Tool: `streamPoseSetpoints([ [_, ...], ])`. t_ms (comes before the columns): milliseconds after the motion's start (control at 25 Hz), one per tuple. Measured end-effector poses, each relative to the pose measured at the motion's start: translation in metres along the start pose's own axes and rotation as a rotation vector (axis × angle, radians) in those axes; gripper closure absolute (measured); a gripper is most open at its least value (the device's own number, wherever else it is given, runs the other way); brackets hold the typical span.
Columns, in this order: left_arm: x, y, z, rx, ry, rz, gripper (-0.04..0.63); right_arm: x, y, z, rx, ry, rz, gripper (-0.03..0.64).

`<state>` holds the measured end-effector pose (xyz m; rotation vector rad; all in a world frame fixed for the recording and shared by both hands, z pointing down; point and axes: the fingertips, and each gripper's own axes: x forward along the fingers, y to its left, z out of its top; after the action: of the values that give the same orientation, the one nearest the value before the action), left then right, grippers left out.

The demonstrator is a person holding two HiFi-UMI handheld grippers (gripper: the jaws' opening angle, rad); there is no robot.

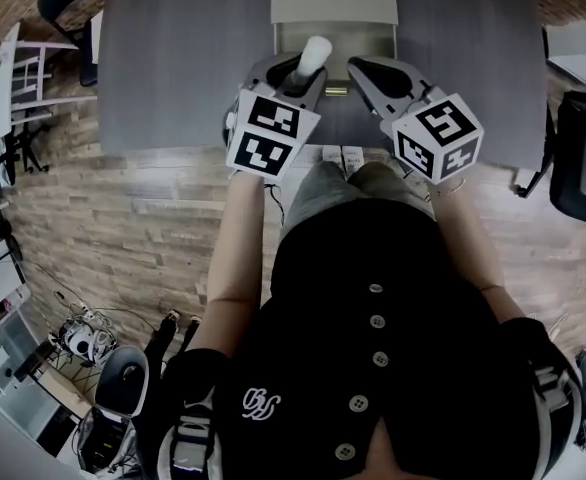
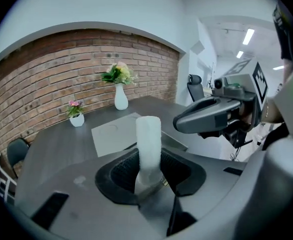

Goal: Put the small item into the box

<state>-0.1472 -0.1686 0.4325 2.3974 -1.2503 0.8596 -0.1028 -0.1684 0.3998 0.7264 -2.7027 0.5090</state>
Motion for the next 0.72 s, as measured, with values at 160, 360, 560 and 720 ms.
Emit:
streamPoseSetpoints([
  [160,0.022,0.003,-0.003,0.169,0.108,-0.060,0.466,0.001,-0.014,-0.008,0.012,0.017,-0.039,0.604],
  [360,0.060,0.000,-0.013,0.406,0.299,-0.135,0.466,-0.006,-0.037,-0.022,0.054,0.038,-0.084,0.603],
  [560,0.096,-0.006,-0.033,0.642,0.457,-0.181,0.465,-0.015,-0.053,-0.036,0.105,0.040,-0.125,0.603],
  [720,0.118,-0.002,-0.050,0.768,0.541,-0.203,0.465,-0.019,-0.063,-0.042,0.144,0.027,-0.153,0.603],
])
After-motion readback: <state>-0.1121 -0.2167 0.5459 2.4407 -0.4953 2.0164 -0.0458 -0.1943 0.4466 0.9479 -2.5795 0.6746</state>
